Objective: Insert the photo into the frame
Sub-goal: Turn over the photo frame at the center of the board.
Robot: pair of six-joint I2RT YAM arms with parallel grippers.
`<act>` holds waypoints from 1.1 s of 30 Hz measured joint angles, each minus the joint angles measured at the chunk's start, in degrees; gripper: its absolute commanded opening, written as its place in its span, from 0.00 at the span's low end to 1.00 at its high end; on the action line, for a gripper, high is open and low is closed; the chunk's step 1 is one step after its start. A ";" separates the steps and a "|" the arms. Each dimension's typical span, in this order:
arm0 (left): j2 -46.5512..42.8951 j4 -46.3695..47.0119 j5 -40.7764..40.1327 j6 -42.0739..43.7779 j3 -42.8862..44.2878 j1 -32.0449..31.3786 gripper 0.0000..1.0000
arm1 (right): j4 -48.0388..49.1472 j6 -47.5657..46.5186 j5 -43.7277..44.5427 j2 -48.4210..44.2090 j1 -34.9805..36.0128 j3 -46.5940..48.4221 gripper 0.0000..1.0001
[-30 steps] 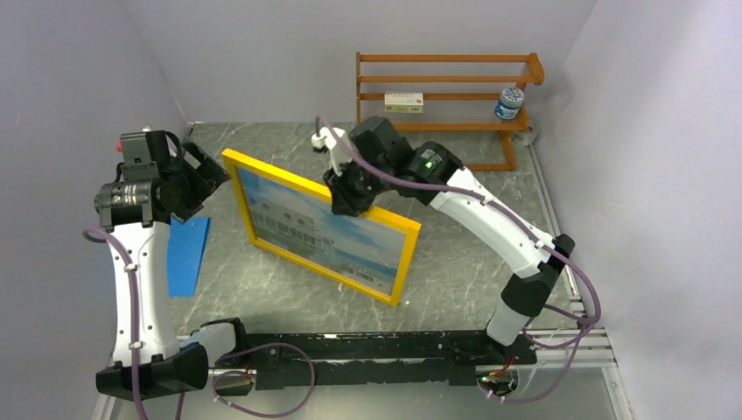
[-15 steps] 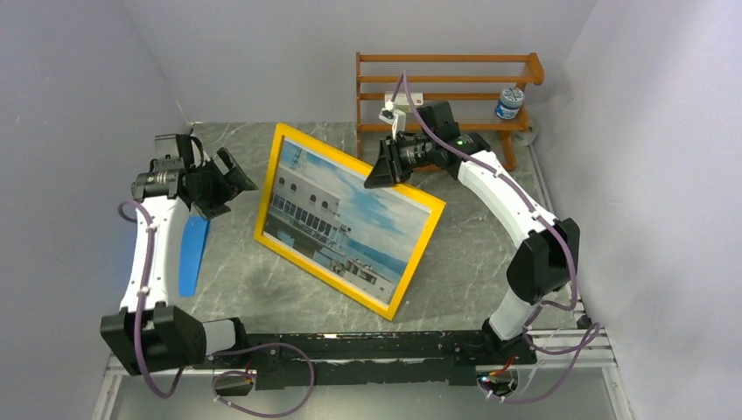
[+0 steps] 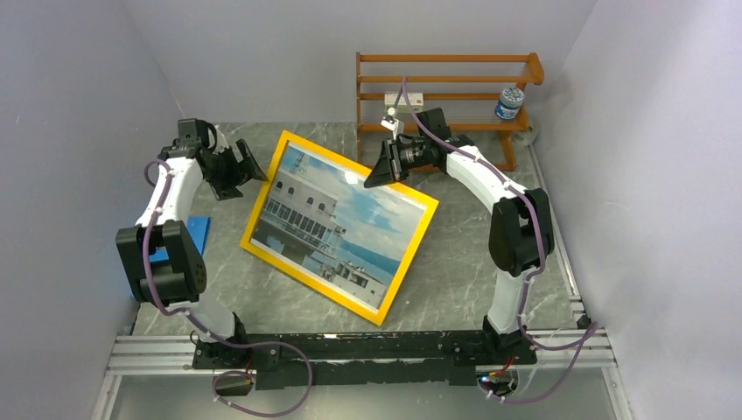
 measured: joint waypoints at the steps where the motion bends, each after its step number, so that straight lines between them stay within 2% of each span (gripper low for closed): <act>1: 0.61 0.79 0.15 0.46 0.11 0.00 0.91 | 0.94 0.66 -0.24 0.26 -0.11 -0.57 0.23; 5: 4.44 3.87 0.46 2.91 0.92 0.37 0.90 | 5.88 3.76 -1.66 1.42 -0.31 -3.45 0.23; 9: 10.25 4.20 2.69 4.50 5.31 2.43 0.90 | 11.15 7.34 -3.72 4.81 -0.31 -4.55 0.26; 18: 15.61 11.10 11.10 3.50 7.13 9.90 0.87 | 22.77 14.25 -3.96 8.94 -0.31 -11.13 0.50; 24: 23.17 13.05 14.01 0.94 7.10 9.70 0.85 | 31.50 19.04 -2.86 8.98 -0.52 -17.53 0.57; 29: 27.54 12.98 15.30 0.20 7.15 9.70 0.85 | 33.62 21.16 -0.39 9.22 -0.98 -18.82 0.69; 33: 29.51 12.07 16.20 -0.11 9.51 9.70 0.84 | 30.82 19.76 6.78 9.22 -0.98 -18.43 0.79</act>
